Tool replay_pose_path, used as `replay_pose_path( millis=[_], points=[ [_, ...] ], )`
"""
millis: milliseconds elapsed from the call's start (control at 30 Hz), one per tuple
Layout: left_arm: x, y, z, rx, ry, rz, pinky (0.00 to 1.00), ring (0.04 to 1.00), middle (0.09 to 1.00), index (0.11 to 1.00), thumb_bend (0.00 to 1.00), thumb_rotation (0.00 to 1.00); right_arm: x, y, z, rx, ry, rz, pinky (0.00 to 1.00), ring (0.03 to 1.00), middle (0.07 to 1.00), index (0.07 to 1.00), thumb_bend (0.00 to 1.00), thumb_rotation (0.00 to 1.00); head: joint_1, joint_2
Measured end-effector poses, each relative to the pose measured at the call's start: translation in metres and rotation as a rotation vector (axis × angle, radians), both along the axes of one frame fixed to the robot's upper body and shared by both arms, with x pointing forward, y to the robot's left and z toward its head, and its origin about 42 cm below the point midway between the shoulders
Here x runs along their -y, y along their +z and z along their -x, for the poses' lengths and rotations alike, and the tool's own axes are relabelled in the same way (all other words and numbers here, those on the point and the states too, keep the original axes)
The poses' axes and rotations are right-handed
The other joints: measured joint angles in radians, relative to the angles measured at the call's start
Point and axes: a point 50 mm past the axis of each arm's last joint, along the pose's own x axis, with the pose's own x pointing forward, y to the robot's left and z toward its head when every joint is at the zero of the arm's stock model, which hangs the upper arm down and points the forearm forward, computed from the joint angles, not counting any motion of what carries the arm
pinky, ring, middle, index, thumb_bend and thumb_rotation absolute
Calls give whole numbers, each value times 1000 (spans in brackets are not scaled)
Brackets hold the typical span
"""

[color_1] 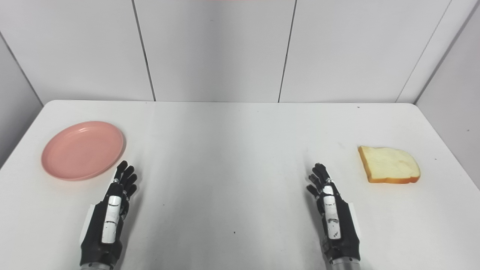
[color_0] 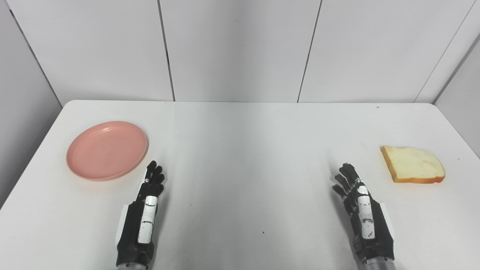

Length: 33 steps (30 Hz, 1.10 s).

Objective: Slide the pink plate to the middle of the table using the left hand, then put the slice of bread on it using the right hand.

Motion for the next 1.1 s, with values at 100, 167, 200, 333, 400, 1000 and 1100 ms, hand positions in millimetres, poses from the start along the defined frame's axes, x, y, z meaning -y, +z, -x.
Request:
replay_pose_path(
  millis=[100,167,200,333,400,1000,1100],
  points=[
    [0,0,0,1,-1,0,979,970,970,942,693,963,0,0,0,0,0,-1,906,914,924,897,776,951,0,-2],
    [0,0,0,1,-1,0,978,969,969,942,689,966,0,0,0,0,0,-1,904,913,925,899,772,954,0,-2],
    [0,0,0,1,-1,-1,976,968,968,941,692,965,0,0,0,0,0,-1,903,912,924,898,771,954,0,-2],
    [0,0,0,1,-1,-2,971,963,963,940,700,965,0,0,0,-1,2,-1,900,910,924,899,767,957,0,0],
    [0,0,0,1,-1,-2,975,965,964,940,687,967,-1,0,0,-1,2,-1,904,912,926,902,765,960,0,0],
    [1,0,0,-3,-4,-4,960,958,954,934,653,956,0,0,0,-1,9,6,897,906,925,905,781,961,26,-12],
    [4,-3,-1,-11,-9,-10,949,957,951,935,611,954,1,0,0,-3,9,6,897,903,924,910,773,971,69,-32]
  ],
)
